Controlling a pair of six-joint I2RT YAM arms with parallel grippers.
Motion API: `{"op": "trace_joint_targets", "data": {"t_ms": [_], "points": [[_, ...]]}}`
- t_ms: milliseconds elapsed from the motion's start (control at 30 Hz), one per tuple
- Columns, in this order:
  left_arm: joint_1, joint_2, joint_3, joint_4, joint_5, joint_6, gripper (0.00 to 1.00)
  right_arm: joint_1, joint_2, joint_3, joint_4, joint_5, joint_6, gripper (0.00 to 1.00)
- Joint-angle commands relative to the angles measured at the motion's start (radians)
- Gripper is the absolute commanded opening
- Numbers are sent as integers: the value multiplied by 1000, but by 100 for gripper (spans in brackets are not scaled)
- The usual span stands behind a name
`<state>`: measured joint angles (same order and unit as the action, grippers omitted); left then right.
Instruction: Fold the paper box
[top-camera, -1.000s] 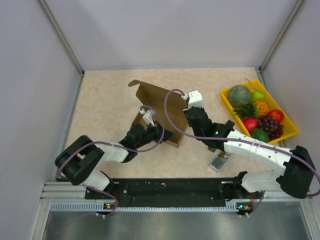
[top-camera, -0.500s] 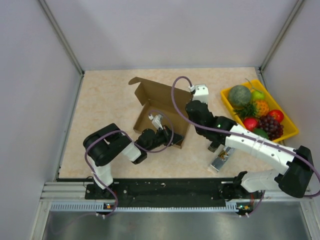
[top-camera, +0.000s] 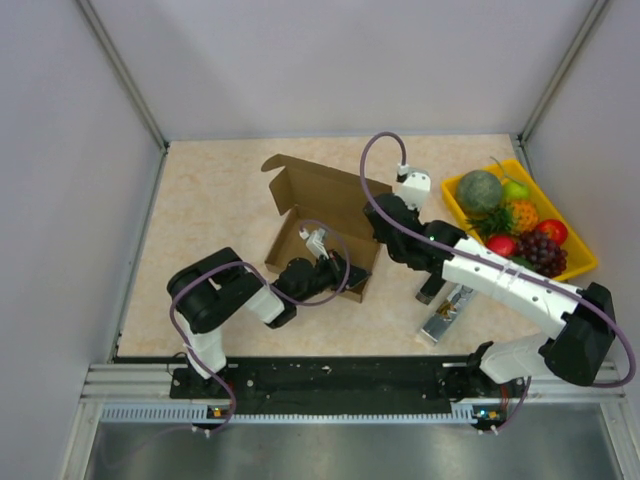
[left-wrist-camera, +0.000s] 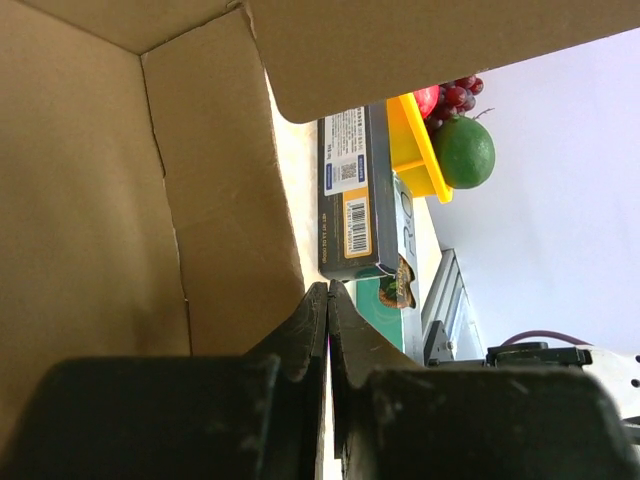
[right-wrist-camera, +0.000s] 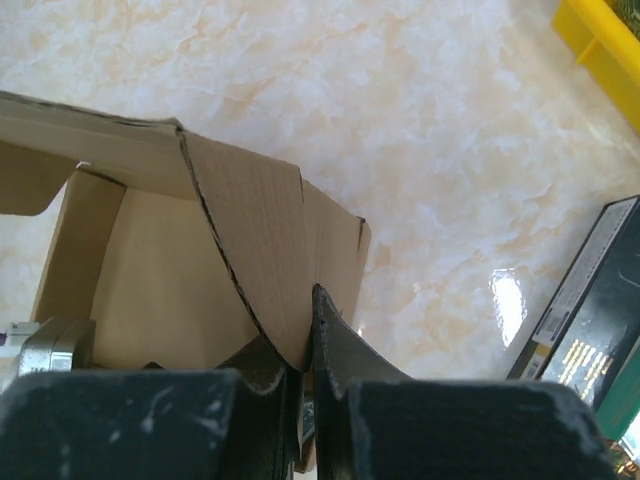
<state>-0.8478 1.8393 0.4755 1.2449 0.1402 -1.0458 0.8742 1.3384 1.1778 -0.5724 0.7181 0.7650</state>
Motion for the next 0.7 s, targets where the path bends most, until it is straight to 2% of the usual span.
{"op": "trace_joint_targets", "data": {"t_ms": [0,300,367,467,600,633,667], "points": [[-7,-8,32,14,-14,16,4,0,5,-23,-4,-9,175,0],[-8,9,48,19,-10,13,4,-1,15,-12,-4,1,258,0],[-8,3,48,5,-10,23,4,3,22,-43,0,9,235,0],[-8,-35,41,-30,-10,55,6,40,2,-111,28,105,174,0],[-5,-121,51,-137,1,122,17,65,-45,-233,205,124,27,0],[-4,-141,52,-162,16,154,25,66,-50,-259,242,130,-1,0],[0,-165,54,-197,19,168,28,68,-50,-267,247,153,-28,0]]}}
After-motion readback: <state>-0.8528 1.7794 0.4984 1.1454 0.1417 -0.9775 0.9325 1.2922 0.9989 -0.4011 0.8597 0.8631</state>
